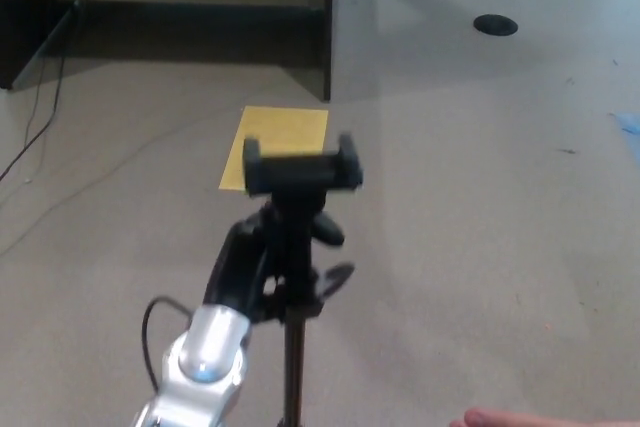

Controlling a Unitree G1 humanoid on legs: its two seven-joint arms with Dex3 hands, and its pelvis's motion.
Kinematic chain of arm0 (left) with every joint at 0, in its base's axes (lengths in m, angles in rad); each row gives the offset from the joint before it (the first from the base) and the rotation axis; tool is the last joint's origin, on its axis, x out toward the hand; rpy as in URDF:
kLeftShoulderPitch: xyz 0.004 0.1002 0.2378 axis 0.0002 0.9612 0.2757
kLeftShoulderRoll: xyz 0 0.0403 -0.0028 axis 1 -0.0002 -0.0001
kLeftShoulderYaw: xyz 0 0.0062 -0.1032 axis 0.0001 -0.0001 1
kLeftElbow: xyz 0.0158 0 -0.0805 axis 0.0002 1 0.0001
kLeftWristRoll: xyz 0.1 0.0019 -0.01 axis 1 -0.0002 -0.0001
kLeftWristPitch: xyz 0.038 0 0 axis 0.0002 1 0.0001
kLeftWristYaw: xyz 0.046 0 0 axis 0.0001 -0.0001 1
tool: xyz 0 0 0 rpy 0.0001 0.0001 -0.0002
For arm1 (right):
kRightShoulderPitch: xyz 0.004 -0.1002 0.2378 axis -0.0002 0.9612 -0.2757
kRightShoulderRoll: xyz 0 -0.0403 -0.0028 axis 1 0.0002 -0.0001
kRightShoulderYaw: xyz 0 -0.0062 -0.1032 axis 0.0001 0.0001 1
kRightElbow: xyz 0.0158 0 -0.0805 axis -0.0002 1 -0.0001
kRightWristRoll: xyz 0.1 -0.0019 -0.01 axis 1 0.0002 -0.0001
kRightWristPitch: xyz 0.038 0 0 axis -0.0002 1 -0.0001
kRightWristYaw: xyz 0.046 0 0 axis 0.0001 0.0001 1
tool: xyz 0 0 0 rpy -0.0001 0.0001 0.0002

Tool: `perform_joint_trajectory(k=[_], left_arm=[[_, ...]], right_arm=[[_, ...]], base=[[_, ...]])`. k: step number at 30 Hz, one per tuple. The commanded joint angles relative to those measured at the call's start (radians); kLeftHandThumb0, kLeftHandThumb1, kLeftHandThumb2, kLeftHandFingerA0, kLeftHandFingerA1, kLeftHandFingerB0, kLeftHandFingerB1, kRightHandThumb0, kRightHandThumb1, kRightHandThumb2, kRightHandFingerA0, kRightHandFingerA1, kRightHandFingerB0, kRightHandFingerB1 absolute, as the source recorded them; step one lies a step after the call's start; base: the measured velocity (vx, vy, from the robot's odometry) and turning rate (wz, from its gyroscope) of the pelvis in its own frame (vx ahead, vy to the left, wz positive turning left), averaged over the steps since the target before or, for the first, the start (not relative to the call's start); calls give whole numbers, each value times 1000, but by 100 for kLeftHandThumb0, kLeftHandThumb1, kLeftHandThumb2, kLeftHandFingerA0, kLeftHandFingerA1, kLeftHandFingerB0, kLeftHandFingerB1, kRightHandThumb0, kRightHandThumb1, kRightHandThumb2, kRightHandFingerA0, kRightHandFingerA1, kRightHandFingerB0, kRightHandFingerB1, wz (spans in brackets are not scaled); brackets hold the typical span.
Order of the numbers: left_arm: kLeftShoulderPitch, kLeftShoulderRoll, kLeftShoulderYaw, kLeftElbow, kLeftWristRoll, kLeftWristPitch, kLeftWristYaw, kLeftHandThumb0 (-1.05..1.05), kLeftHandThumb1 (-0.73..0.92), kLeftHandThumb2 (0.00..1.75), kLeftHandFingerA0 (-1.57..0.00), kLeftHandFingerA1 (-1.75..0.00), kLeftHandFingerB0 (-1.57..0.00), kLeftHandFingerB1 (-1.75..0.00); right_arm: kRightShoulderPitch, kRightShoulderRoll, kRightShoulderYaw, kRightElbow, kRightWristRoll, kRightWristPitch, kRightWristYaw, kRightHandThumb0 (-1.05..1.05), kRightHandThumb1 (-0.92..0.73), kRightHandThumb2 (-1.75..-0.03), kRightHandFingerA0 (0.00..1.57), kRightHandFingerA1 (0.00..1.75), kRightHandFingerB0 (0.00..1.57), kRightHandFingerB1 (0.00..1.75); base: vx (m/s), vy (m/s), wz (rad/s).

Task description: There is a tripod standing in front of the robot and the robot extends its left arm to grab it. It lifts the tripod and passes it to a person.

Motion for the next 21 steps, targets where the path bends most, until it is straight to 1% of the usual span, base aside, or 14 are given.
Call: perform_joint_trajectory(k=[1, 2, 3, 6, 8, 9, 10, 11, 12, 14, 17, 18, 20, 21], left_arm=[[-135, -31, 14, -72, 1, 72, 31, -12, 66, 56, -67, -175, -48, -174], [-150, -35, 11, -78, 8, 81, 32, -12, 66, 56, -67, -175, -48, -174], [-169, -35, 4, -62, 15, 43, 32, -9, 66, 55, -67, -175, -48, -174], [-244, -58, -9, -67, 13, 84, 25, -13, 66, 55, -67, -175, -48, -175], [-270, -72, -15, -61, 5, 74, 18, -18, 64, 56, -72, -175, -52, -173], [-283, -79, -19, -57, 6, 68, 16, -18, 64, 56, -72, -175, -52, -173], [-295, -90, -32, -46, 10, 37, 15, -18, 64, 56, -73, -175, -52, -174], [-303, -97, -35, -49, 9, 45, 19, -20, 63, 56, -74, -175, -53, -174], [-310, -112, -54, -58, 24, 63, 27, -29, 62, 56, -73, -175, -56, -173], [-324, -141, -87, -78, 40, 98, 32, -31, 62, 56, -74, -175, -57, -173], [-327, -183, -116, -111, 11, 138, 13, -28, 63, 54, -74, -175, -54, -175], [-330, -189, -138, -107, 27, 118, 20, -26, 64, 53, -72, -175, -53, -174], [-335, -210, -165, -114, 33, 121, 35, -25, 62, 55, -73, -175, -54, -174], [-335, -249, -203, -131, 31, 127, 39, -27, 62, 55, -73, -175, -54, -174]], right_arm=[[6, -18, -2, 0, 6, -5, 3, -74, -77, -64, 45, 36, 32, 32], [6, -19, -2, 1, 6, -4, 3, -74, -77, -64, 45, 36, 32, 32], [5, -19, -2, 3, 6, -1, 3, -75, -77, -64, 44, 35, 32, 32], [6, -20, -1, 2, 3, -6, -1, -73, -77, -64, 45, 36, 32, 32], [9, -21, -3, 1, 5, -9, -1, -72, -77, -64, 45, 36, 33, 32], [10, -22, -4, -2, 6, -9, -1, -72, -77, -64, 45, 36, 33, 32], [10, -21, -7, -1, 10, -9, 3, -72, -77, -64, 45, 36, 33, 32], [8, -21, -6, -4, 8, -8, 2, -72, -77, -64, 45, 36, 33, 32], [8, -22, -3, -6, 5, -6, 0, -74, -78, -64, 46, 36, 33, 32], [5, -22, 1, -9, -1, 0, -4, -74, -78, -64, 45, 36, 33, 32], [-4, -17, -4, -3, 9, -2, 8, -74, -77, -64, 45, 35, 33, 32], [-3, -16, -7, -3, 13, -4, 12, -74, -77, -64, 45, 35, 34, 32], [-3, -19, -4, -7, 7, -2, 6, -74, -77, -64, 45, 35, 33, 32], [-5, -19, -2, -7, 4, 5, 2, -75, -77, -64, 46, 35, 34, 32]], base=[[0, 0, 0], [0, 0, 0], [0, 0, 0], [0, 0, 0], [0, 0, 0], [0, 0, 0], [0, 0, 0], [0, 0, 0], [0, 0, 0], [0, 0, 0], [0, 0, 0], [0, 0, 0], [0, 0, 0], [0, 0, 0]])
